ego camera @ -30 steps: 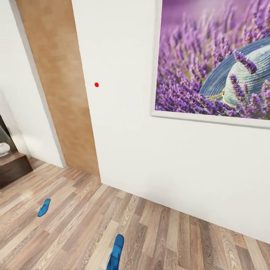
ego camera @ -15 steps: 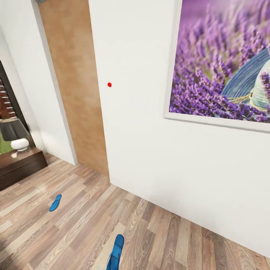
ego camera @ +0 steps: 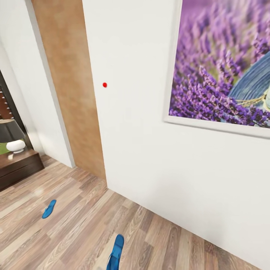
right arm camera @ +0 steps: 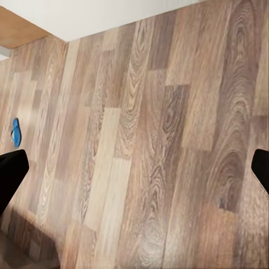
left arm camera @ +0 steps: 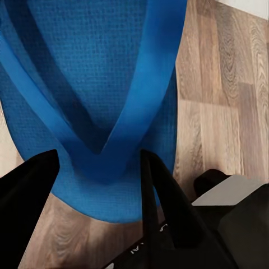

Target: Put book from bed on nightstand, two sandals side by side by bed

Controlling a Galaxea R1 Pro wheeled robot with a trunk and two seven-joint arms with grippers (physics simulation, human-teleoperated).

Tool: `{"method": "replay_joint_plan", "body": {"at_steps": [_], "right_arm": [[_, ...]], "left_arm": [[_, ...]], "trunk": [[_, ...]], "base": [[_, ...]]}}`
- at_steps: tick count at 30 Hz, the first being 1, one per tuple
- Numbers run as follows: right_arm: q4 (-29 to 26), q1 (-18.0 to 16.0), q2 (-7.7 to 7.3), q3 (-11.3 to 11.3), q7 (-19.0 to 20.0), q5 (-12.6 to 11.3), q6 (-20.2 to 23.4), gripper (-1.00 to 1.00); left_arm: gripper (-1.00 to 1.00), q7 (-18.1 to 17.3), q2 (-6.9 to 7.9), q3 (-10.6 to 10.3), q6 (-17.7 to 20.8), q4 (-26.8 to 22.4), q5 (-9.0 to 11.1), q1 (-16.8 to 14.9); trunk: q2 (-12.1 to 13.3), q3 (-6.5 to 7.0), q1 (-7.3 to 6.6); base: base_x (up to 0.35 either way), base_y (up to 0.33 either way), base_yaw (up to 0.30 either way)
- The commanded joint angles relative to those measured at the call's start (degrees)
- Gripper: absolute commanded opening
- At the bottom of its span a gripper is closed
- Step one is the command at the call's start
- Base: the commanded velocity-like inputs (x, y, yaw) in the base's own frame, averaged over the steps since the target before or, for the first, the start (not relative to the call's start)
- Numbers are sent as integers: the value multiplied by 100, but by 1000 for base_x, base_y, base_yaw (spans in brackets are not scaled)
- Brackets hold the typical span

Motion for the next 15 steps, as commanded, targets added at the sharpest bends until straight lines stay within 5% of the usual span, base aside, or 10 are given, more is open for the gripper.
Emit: {"method": "replay_joint_plan", "body": {"at_steps": [1, 8, 15], "right_arm": [[8, -4, 0, -5, 28, -36, 11, 100], [16, -6, 0, -5, 20, -36, 11, 100], [17, -3, -1, -5, 19, -36, 11, 100]], "left_arm": [[-100, -16, -1, -43, -33, 12, 44, -6], [-100, -16, -2, -43, -33, 12, 44, -6], [-100, -16, -3, -43, -33, 12, 44, -6]], "trunk": [[-4, -6, 3], [-4, -6, 3], [-4, -6, 3]], "base": [[275, -145, 1], [220, -133, 165], [36, -29, 284]]}}
